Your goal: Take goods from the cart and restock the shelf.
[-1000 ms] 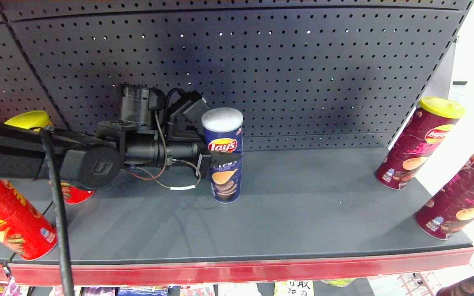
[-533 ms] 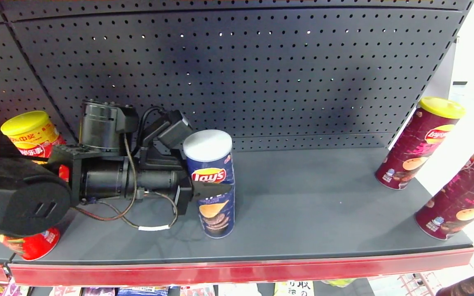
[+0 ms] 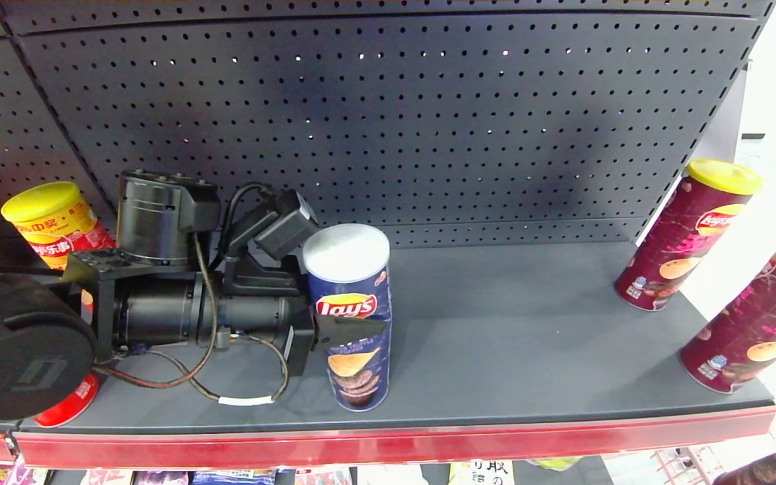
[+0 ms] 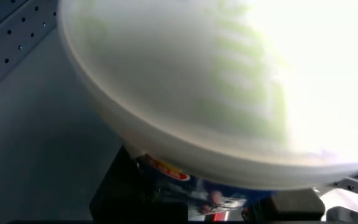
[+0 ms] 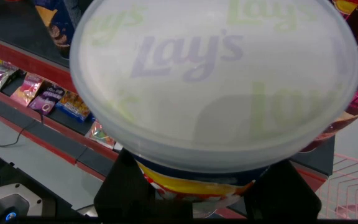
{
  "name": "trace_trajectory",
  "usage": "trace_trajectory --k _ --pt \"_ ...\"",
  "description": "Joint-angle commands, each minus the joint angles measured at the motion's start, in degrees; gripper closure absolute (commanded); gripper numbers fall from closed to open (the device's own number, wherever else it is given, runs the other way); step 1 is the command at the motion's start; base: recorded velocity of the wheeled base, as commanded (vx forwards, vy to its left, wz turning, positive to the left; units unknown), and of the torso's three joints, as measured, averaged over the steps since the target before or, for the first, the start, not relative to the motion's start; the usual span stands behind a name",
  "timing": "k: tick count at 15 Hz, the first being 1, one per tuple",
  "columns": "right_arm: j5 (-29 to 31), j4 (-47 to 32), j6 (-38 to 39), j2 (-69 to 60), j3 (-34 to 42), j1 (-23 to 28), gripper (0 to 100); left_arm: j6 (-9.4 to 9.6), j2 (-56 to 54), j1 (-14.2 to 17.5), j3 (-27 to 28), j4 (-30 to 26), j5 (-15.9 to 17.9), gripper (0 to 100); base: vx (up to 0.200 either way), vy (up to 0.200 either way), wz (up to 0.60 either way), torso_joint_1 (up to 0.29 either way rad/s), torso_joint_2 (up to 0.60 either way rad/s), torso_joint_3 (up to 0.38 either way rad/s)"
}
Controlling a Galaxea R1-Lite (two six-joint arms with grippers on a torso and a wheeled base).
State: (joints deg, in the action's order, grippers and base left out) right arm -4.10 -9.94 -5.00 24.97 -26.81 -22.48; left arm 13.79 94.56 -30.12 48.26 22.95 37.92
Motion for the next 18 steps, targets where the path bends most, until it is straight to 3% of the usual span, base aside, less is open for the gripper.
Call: trace_trajectory --k 1,11,12,18 --pt "-0.03 0.0 -0.01 0.08 -0.09 -0.02 100 0.01 0.89 -0.11 0.08 0.6 -0.04 100 0.0 0.0 0.0 0.0 0.0 0.0" --pt "-0.03 0.0 -0.01 0.17 -0.09 -0.02 100 0.19 -0.7 -1.87 -3.7 1.48 -0.13 100 0.0 0.0 0.0 0.0 0.0 0.0" --pt "-0.12 0.0 -0.01 0.17 -0.09 -0.02 100 0.19 -0.78 -1.96 -3.88 1.83 -0.13 0 0.0 0.0 0.0 0.0 0.0 0.0" --pt "-0.56 0.0 -0.1 3.16 -2.2 -0.11 100 0.01 -4.74 -0.9 -8.8 2.09 -1.54 0 0.0 0.0 0.0 0.0 0.0 0.0"
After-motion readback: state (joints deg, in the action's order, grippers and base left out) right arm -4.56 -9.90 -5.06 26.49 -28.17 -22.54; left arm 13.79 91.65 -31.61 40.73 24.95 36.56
